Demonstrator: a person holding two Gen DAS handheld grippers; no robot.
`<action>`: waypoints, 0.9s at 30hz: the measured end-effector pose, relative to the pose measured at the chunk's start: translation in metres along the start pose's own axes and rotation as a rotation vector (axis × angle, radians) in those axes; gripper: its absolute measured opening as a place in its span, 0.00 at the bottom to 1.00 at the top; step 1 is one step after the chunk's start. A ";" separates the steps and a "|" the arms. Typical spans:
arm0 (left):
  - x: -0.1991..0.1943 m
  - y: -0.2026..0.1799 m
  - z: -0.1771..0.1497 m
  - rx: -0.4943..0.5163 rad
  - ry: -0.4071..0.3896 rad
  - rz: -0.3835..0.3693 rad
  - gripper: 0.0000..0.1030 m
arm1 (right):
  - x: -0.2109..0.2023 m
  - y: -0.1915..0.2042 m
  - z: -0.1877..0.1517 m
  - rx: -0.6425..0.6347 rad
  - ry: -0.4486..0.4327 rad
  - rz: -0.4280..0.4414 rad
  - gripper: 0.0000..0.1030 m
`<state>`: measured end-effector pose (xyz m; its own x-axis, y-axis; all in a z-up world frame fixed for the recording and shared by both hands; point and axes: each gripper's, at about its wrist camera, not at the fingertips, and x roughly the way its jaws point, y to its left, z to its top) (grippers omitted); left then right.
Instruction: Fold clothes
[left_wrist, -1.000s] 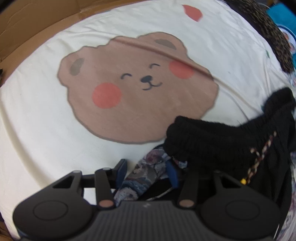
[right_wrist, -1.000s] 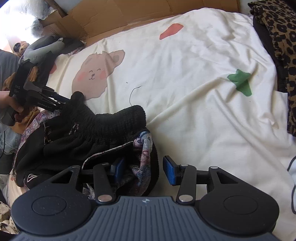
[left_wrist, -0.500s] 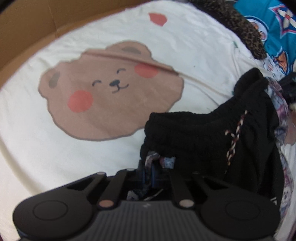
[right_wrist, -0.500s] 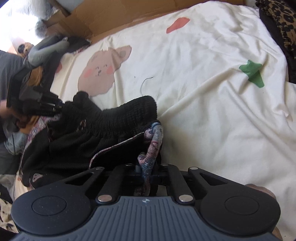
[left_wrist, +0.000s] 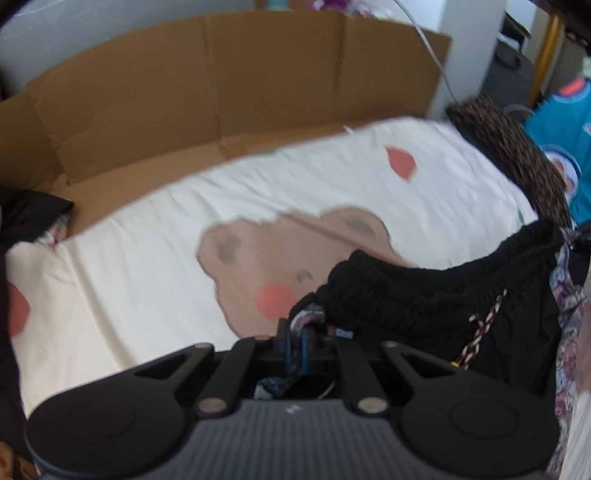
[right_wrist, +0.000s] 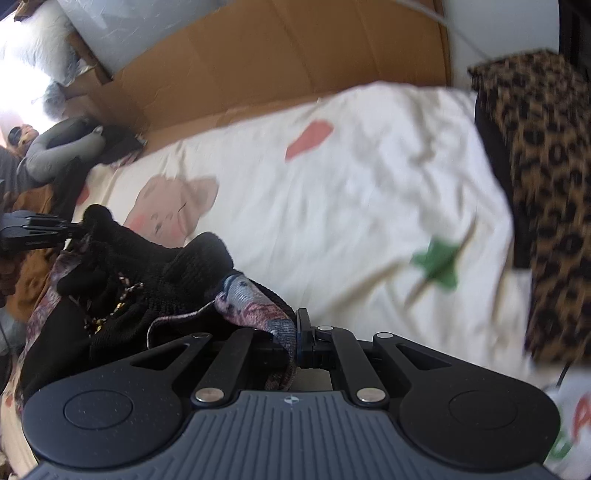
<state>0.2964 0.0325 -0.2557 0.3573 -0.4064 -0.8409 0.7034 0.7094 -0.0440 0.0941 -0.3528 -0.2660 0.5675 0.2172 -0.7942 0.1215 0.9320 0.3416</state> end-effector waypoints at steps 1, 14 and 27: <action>0.000 0.002 0.005 -0.012 -0.009 0.001 0.05 | 0.001 -0.001 0.009 -0.013 -0.007 -0.011 0.01; 0.017 0.054 0.045 -0.166 -0.041 0.109 0.05 | 0.079 0.017 0.118 -0.157 0.027 -0.090 0.01; 0.027 0.113 0.051 -0.287 -0.028 0.188 0.03 | 0.142 0.065 0.181 -0.244 0.096 -0.168 0.01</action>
